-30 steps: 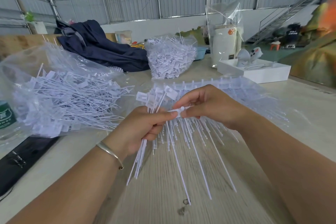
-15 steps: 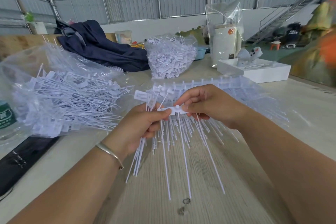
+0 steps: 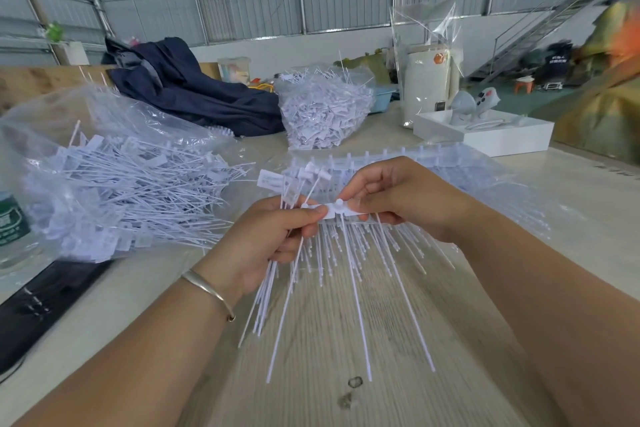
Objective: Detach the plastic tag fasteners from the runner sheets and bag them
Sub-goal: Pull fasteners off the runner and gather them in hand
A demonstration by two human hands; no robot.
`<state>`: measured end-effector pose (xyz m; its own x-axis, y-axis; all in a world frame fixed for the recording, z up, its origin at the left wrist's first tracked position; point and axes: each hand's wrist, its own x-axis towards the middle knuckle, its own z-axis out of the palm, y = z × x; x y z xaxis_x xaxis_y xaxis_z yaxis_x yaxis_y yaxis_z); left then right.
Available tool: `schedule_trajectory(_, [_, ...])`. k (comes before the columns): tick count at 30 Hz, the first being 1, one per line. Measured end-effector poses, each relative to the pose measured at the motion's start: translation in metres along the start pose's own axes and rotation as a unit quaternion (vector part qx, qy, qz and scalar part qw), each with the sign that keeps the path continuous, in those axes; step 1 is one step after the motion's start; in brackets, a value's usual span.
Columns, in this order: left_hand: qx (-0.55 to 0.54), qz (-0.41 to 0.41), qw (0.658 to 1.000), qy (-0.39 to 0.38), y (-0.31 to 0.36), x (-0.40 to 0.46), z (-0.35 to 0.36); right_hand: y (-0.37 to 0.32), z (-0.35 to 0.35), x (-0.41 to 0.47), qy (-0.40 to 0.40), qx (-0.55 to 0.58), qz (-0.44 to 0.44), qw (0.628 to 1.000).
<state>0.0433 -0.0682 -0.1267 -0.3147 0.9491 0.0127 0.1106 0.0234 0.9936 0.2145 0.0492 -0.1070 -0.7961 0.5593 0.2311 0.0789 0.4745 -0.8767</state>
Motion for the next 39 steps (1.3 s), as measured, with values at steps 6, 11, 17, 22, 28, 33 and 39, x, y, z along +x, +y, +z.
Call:
schedule_trajectory(6, [0.034,0.005,0.998,-0.056,0.003,0.001,-0.001,-0.003,-0.005,-0.001,-0.025,0.015,0.007,1.0])
schedule_trajectory(11, [0.051,-0.037,0.993,-0.105,0.004,-0.001,-0.002,-0.004,-0.008,-0.002,-0.055,0.016,0.035,0.998])
schedule_trajectory(17, [0.116,-0.066,0.983,-0.127,-0.001,0.0,-0.003,-0.002,-0.009,-0.002,-0.116,-0.024,0.072,0.99])
schedule_trajectory(22, [0.108,-0.048,0.992,-0.038,-0.005,0.003,-0.017,0.002,-0.023,-0.004,-0.032,-0.022,0.063,0.997])
schedule_trajectory(28, [0.049,0.006,0.999,-0.007,-0.004,0.003,-0.012,0.009,-0.015,0.003,0.013,0.03,0.064,0.997])
schedule_trajectory(33, [0.005,-0.001,1.0,0.022,-0.007,0.003,-0.007,0.007,-0.005,0.002,-0.041,0.058,0.027,0.997])
schedule_trajectory(39, [-0.035,-0.014,0.999,-0.015,-0.003,0.0,-0.002,0.008,-0.001,0.004,-0.067,0.076,0.006,0.995])
